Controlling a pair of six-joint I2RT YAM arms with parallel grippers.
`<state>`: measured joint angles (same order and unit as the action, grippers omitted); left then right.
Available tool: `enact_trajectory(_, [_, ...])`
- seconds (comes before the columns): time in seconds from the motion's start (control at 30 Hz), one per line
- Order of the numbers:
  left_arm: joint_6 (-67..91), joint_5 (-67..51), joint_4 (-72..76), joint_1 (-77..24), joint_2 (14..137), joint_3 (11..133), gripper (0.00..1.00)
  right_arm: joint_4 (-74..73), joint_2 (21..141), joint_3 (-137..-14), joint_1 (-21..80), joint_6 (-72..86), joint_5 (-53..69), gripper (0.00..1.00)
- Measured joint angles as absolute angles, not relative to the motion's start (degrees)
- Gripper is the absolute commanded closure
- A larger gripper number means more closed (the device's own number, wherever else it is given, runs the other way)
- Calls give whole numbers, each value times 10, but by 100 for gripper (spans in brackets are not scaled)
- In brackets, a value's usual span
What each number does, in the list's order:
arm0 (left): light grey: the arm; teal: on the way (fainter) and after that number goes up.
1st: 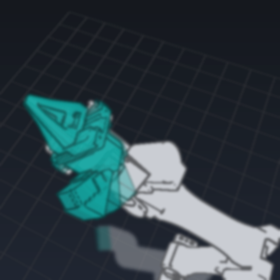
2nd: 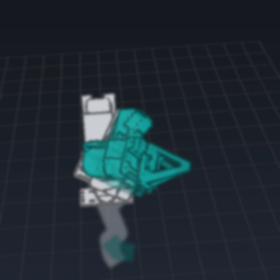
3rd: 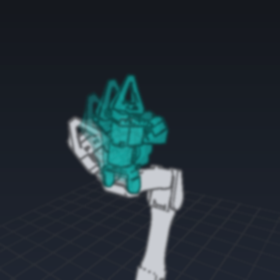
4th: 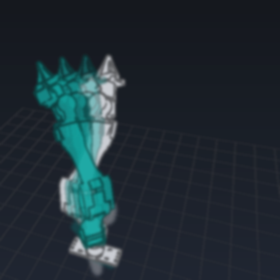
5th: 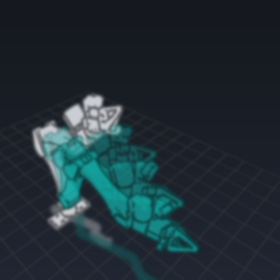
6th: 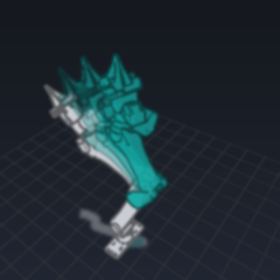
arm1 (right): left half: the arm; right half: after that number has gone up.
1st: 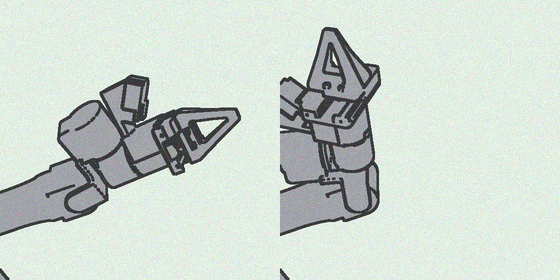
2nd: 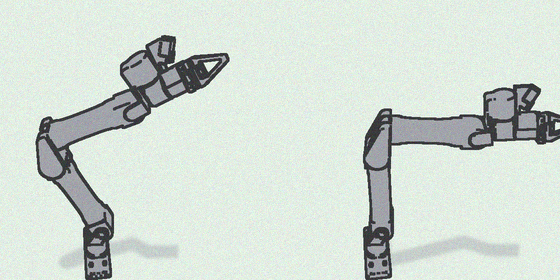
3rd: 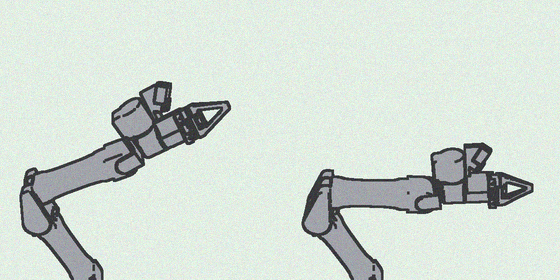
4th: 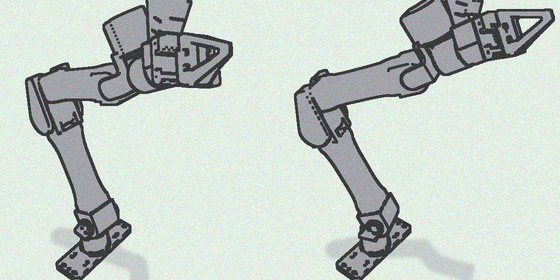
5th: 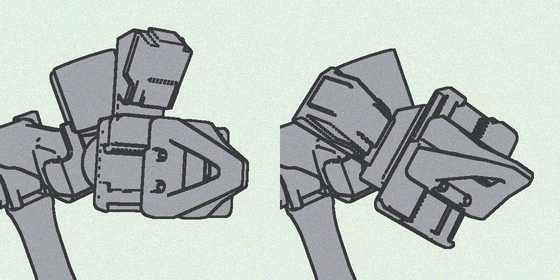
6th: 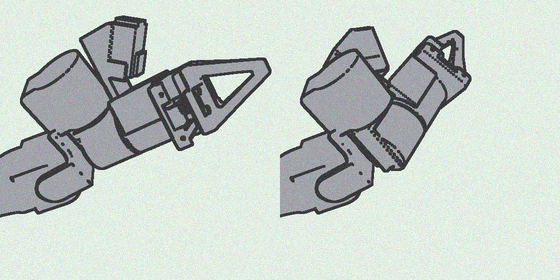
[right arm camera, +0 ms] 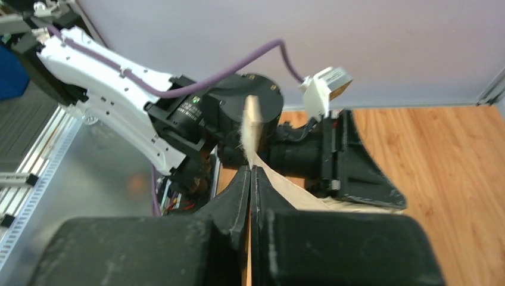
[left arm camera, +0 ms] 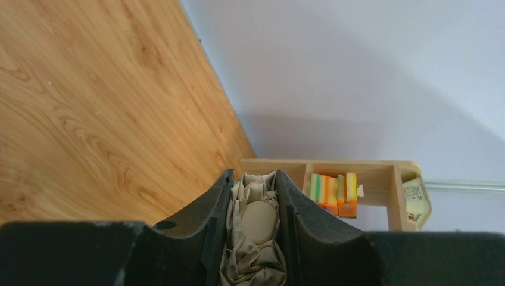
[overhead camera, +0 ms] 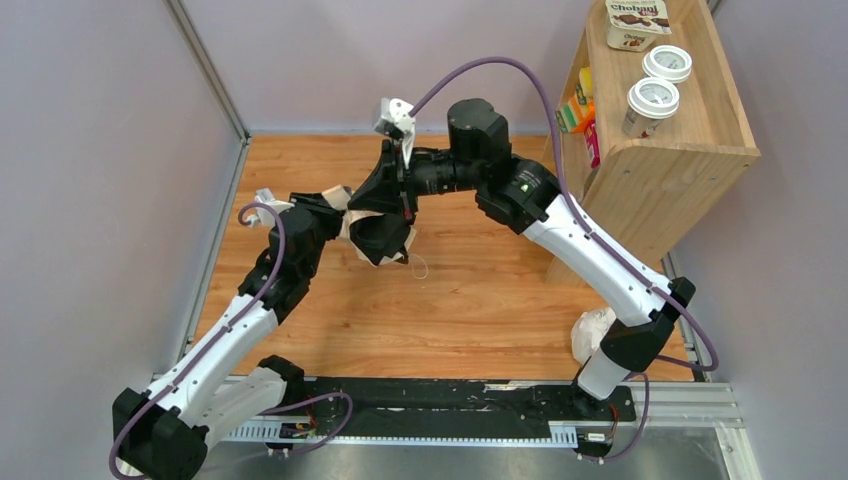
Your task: Put away the umbrella
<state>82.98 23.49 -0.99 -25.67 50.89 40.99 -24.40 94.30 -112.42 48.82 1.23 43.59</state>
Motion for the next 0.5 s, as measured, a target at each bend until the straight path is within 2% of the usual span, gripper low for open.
enact_trajectory(0.3, [787, 256, 94, -257, 515, 396, 100, -336, 945, -1111, 503, -40, 421, 100])
enact_trajectory(0.5, [794, 261, 187, -257, 532, 388, 100, -414, 964, -1143, 508, -85, 422, 100])
